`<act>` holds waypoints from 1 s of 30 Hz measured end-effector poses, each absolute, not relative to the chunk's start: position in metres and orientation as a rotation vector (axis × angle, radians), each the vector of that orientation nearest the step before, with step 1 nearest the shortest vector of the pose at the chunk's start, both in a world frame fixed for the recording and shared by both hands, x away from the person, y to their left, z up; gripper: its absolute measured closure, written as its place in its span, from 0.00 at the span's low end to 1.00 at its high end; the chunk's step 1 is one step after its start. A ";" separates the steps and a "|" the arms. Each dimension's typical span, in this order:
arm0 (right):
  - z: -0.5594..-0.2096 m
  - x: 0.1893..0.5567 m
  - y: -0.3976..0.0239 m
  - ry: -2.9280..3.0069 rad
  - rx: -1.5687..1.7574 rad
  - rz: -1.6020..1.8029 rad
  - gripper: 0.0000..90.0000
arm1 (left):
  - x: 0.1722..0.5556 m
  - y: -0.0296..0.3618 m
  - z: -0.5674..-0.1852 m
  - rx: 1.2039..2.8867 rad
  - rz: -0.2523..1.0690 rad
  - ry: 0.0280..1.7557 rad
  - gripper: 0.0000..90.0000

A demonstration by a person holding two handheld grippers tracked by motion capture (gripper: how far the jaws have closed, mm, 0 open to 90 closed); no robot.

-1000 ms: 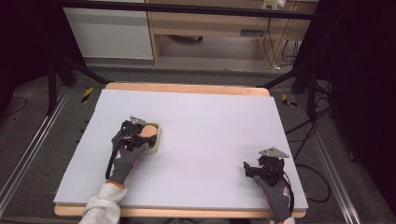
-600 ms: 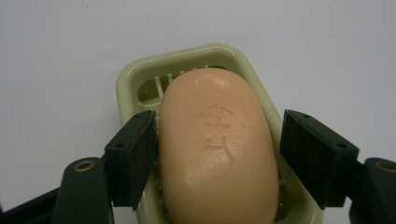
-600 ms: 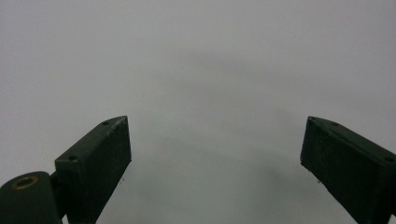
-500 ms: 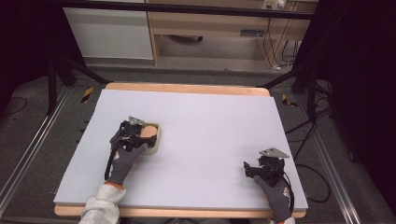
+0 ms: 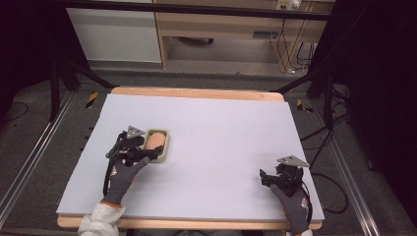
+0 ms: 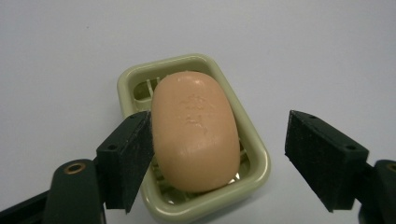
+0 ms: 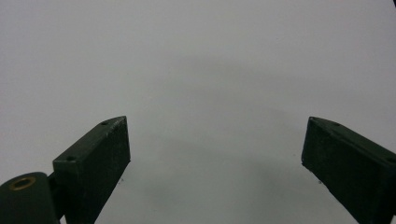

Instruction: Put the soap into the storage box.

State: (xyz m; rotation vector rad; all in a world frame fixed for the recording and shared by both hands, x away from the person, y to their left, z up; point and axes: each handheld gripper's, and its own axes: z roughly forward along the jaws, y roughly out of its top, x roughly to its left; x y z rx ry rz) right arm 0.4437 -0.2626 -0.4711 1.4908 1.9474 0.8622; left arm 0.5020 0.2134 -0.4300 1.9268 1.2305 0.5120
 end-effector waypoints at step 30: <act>-0.472 0.442 -0.282 1.894 1.546 0.833 0.08 | 0.443 0.264 -0.463 1.973 0.526 1.238 0.20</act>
